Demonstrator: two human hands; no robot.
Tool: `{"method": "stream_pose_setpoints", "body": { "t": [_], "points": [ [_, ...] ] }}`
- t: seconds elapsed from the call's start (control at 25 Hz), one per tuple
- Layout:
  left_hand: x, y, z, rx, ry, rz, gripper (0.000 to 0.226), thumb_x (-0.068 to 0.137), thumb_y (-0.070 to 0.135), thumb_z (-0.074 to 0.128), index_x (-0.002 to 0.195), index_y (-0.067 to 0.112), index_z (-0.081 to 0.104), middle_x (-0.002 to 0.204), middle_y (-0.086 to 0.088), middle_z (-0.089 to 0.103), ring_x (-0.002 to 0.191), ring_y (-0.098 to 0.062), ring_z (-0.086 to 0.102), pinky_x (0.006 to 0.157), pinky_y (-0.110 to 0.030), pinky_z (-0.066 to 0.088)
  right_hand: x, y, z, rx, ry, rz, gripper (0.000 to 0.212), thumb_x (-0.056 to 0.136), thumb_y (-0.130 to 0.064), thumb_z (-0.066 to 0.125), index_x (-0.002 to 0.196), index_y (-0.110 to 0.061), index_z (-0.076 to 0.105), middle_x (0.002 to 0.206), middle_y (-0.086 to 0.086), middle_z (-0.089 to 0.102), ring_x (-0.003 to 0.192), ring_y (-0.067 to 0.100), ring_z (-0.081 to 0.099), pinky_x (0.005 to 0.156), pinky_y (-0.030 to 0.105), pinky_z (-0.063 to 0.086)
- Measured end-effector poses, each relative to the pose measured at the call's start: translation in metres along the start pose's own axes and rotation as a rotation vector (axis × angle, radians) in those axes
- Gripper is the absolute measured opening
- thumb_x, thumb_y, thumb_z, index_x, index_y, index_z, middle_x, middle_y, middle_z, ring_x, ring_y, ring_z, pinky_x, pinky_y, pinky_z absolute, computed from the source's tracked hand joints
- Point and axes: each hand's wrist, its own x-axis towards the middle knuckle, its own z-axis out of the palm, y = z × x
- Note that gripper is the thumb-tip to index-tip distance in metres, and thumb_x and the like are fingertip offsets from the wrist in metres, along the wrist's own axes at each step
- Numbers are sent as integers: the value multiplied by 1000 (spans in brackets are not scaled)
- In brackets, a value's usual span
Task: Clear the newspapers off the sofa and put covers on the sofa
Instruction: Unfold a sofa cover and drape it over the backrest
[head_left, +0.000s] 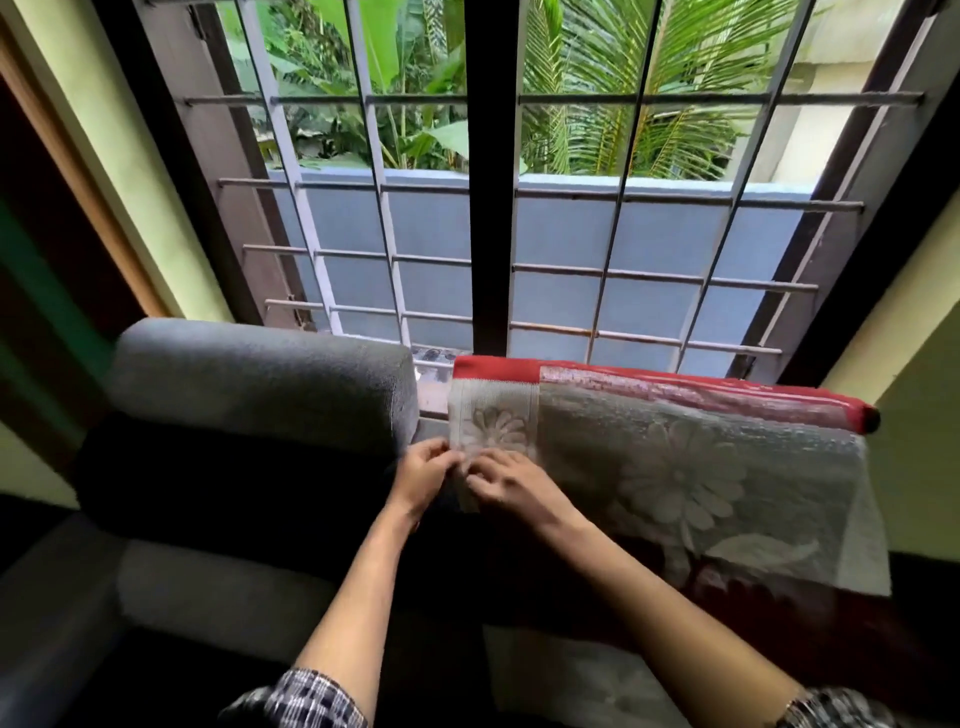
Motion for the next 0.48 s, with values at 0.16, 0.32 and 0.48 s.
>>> {"method": "stream_pose_setpoints", "body": {
  "t": [0.16,0.32,0.48],
  "points": [
    [-11,5,-12,308,39,155,21,72,27,71,58,18,58,56,5,59,55,-1,50,63,-22,42,6,-43,-2,-240,-129,-217,32,65,-15,38,47,-20,64,59,-1,62,64,17,64,57,26,47],
    [-24,7,-15,376,104,145,17,80,16,70,87,1,67,85,-11,67,77,-14,56,70,-21,40,0,-70,11,-453,-440,-174,28,75,-40,51,83,-29,76,89,-12,72,107,13,62,96,29,47],
    [-29,12,-12,347,126,140,17,83,13,67,90,-3,66,95,-19,69,91,-28,64,78,-27,46,-19,-89,37,-841,-940,-272,50,93,-25,49,140,-15,37,142,-2,44,141,22,22,104,57,-8]
  ]
}}
